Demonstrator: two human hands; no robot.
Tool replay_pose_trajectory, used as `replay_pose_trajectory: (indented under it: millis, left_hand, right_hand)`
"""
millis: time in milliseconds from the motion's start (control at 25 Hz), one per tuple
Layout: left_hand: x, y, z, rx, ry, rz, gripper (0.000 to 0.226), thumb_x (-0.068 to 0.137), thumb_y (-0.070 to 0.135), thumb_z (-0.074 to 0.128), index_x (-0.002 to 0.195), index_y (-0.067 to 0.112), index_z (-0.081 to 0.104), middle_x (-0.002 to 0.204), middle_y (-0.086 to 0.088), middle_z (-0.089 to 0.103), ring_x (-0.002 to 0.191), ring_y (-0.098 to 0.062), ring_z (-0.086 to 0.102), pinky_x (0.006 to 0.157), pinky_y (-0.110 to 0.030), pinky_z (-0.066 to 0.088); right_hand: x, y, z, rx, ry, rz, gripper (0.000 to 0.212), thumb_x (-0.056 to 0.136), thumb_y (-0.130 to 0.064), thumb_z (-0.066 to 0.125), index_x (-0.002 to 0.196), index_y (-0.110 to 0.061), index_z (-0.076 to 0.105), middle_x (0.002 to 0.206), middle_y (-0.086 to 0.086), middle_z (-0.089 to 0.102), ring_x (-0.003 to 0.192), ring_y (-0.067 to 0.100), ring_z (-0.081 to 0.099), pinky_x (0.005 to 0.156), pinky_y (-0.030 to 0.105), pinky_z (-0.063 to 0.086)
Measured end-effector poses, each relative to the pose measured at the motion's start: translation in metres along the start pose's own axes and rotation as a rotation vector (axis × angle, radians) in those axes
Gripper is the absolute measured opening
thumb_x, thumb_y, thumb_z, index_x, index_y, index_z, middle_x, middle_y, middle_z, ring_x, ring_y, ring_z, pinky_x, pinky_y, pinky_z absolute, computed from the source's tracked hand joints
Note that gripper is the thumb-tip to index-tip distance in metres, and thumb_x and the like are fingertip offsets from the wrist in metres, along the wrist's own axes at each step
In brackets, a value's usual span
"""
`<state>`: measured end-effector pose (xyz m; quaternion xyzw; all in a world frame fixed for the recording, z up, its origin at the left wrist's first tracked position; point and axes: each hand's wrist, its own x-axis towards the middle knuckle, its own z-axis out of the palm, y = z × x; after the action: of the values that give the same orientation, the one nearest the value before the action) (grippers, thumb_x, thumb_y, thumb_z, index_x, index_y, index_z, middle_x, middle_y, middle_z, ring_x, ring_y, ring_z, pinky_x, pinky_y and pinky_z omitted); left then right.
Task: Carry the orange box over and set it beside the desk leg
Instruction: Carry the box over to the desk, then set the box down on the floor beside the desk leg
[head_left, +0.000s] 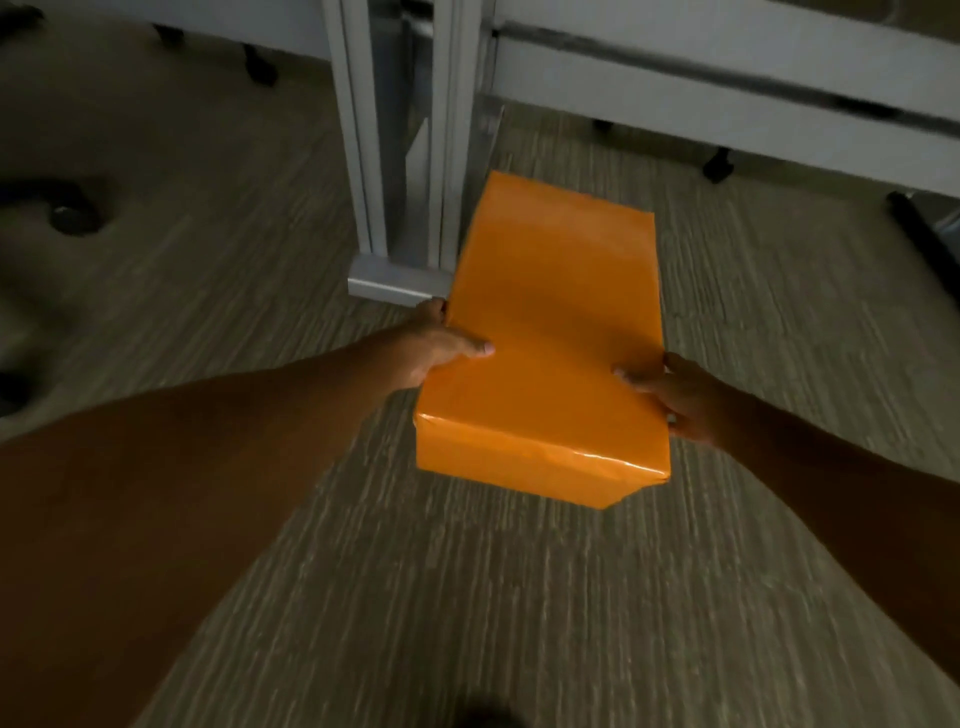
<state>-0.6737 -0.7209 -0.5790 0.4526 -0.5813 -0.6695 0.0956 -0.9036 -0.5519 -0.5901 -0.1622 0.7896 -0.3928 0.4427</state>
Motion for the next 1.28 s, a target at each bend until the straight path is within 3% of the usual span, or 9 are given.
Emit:
replay_pose_trajectory:
  millis: [80,280,480,640,720,920,1040,1200,1280]
  left_hand:
    - [0.028,0.004,0.001,0.023,0.001,0.003,0.077,0.071,0.007,0.079,0.135,0.014,0.038,0.135,-0.015,0.052,0.121,-0.035,0.051,0.094,-0.05,0.045]
    - [0.088,0.003,0.002,0.018,0.0,0.02,0.075,0.071,0.006,0.079,0.135,0.015,0.04,0.129,-0.014,0.055,0.117,-0.035,0.054,0.061,-0.036,0.049]
    - [0.129,-0.002,0.0,0.0,0.005,0.024,0.071,0.071,0.007,0.079,0.13,0.015,0.042,0.119,-0.006,0.056,0.112,-0.033,0.056,0.056,-0.035,0.049]
    - [0.15,-0.004,-0.008,0.021,-0.032,0.068,0.044,0.07,0.013,0.08,0.098,0.027,0.051,0.105,0.001,0.062,0.08,-0.015,0.06,0.053,-0.03,0.051]
    - [0.159,-0.004,-0.009,0.029,-0.029,0.077,0.043,0.069,0.015,0.081,0.093,0.032,0.049,0.092,0.006,0.06,0.074,-0.011,0.058,0.049,-0.028,0.05]
    - [0.175,-0.006,-0.002,0.061,0.02,0.1,0.062,0.069,0.017,0.081,0.122,0.022,0.049,0.097,0.008,0.058,0.077,-0.011,0.055,0.057,-0.031,0.048]
    - [0.182,-0.01,-0.001,0.084,0.047,0.098,0.077,0.07,0.02,0.081,0.135,0.019,0.04,0.108,0.002,0.058,0.081,-0.014,0.055,0.059,-0.032,0.047]
    - [0.181,-0.01,0.0,0.107,0.047,0.09,0.077,0.073,0.021,0.079,0.139,0.017,0.037,0.135,-0.012,0.052,0.105,-0.027,0.057,0.067,-0.035,0.046]
    - [0.177,-0.005,0.001,0.141,0.011,0.077,0.072,0.077,0.021,0.076,0.138,0.017,0.037,0.134,-0.01,0.052,0.09,-0.019,0.058,0.062,-0.031,0.047]
  right_hand:
    - [0.031,0.0,-0.004,0.014,0.001,0.001,0.073,0.08,-0.026,0.075,0.143,-0.021,0.038,0.143,0.012,0.05,0.126,0.036,0.05,0.099,0.052,0.043]
    - [0.089,-0.006,-0.006,0.046,-0.025,0.001,0.076,0.078,-0.023,0.076,0.143,-0.02,0.038,0.143,0.013,0.05,0.126,0.035,0.05,0.105,0.057,0.039]
    - [0.13,-0.018,-0.008,0.018,-0.05,-0.001,0.07,0.081,-0.021,0.073,0.141,-0.019,0.039,0.138,0.014,0.053,0.121,0.035,0.053,0.101,0.057,0.043]
    - [0.147,-0.019,-0.006,0.036,-0.065,-0.008,0.065,0.082,-0.019,0.072,0.14,-0.02,0.041,0.133,0.014,0.056,0.116,0.034,0.055,0.1,0.058,0.044]
    - [0.153,-0.019,-0.007,0.042,-0.076,-0.01,0.06,0.083,-0.019,0.071,0.137,-0.019,0.044,0.125,0.012,0.059,0.106,0.031,0.059,0.095,0.055,0.046]
    - [0.166,-0.018,-0.009,0.069,-0.04,-0.042,0.064,0.084,-0.019,0.07,0.141,-0.019,0.04,0.135,0.012,0.053,0.117,0.034,0.054,0.089,0.052,0.047]
    - [0.169,-0.019,-0.008,0.077,-0.06,-0.06,0.058,0.087,-0.018,0.067,0.139,-0.017,0.041,0.132,0.011,0.054,0.097,0.025,0.059,0.073,0.043,0.049]
    - [0.172,-0.017,-0.009,0.062,-0.058,-0.063,0.057,0.088,-0.019,0.066,0.139,-0.016,0.042,0.134,0.012,0.055,0.117,0.033,0.055,0.094,0.053,0.047]
    - [0.169,-0.018,-0.007,0.054,-0.073,-0.073,0.055,0.088,-0.017,0.066,0.138,-0.013,0.043,0.135,0.016,0.055,0.119,0.035,0.055,0.099,0.055,0.045]
